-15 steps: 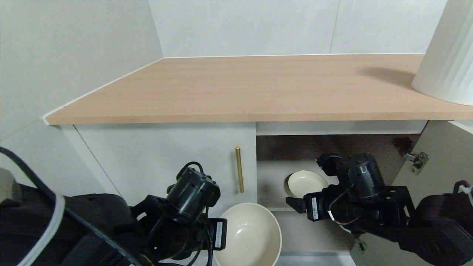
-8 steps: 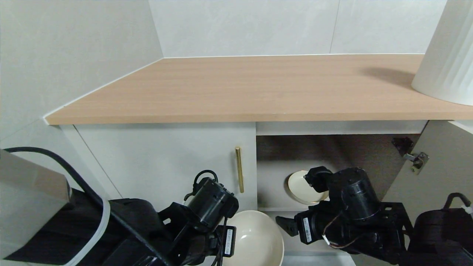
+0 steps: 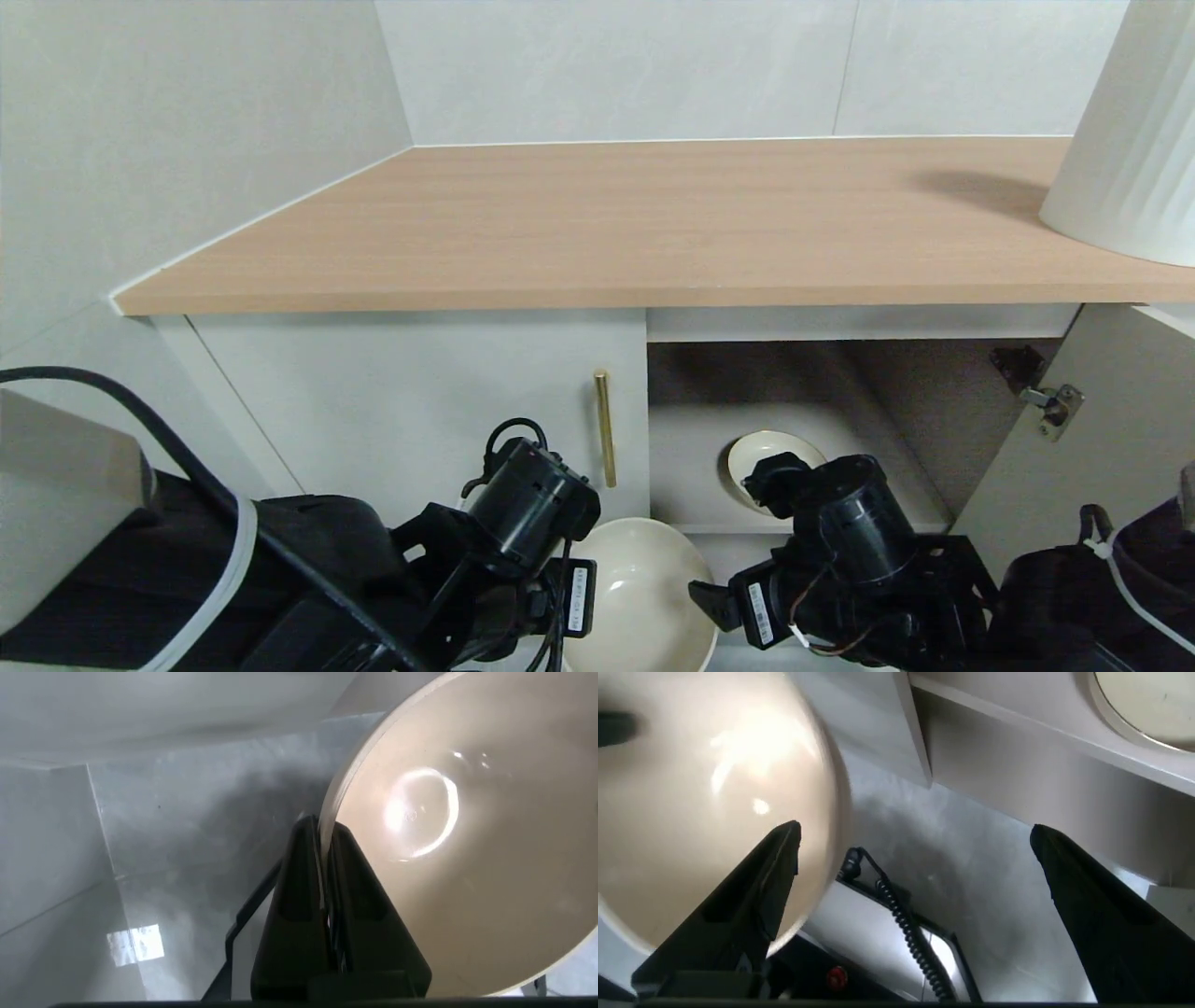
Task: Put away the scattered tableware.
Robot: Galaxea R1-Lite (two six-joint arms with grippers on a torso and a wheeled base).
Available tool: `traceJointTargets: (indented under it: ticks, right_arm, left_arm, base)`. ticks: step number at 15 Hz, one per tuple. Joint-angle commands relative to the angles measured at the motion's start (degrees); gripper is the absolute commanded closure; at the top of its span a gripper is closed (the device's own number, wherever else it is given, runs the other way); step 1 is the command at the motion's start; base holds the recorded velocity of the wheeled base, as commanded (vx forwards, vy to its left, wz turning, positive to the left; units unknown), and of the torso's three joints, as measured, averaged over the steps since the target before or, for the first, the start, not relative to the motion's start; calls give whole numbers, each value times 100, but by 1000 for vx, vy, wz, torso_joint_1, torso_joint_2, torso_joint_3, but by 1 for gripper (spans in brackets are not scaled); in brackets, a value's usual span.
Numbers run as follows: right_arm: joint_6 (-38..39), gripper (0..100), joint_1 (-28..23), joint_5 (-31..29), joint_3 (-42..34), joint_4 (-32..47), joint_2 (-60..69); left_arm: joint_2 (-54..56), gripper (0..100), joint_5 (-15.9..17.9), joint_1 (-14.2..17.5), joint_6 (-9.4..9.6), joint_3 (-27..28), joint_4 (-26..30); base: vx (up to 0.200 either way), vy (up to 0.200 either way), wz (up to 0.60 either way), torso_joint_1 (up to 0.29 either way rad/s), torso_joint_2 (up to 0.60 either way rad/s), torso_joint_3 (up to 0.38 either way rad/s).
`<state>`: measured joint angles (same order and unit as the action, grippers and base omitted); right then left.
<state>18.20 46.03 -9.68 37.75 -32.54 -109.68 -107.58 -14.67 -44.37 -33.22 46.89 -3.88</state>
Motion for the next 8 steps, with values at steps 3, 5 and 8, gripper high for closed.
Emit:
traceJointTargets:
  ticks: [3, 5, 8]
  right_arm:
    - [8, 0, -15, -60, 39, -7, -177]
    - [8, 100, -15, -60, 48, -16, -194]
    - [8, 100, -15, -60, 39, -165, -212]
  left_arm:
    - [36, 100, -1, -10, 0, -4, 10]
    - [9, 100, -10, -27, 0, -4, 1]
    - [-8, 100, -10, -27, 0, -4, 1]
  base:
    - [0, 0, 0, 0, 0, 0]
    - [0, 0, 0, 0, 0, 0]
    - [0, 0, 0, 0, 0, 0]
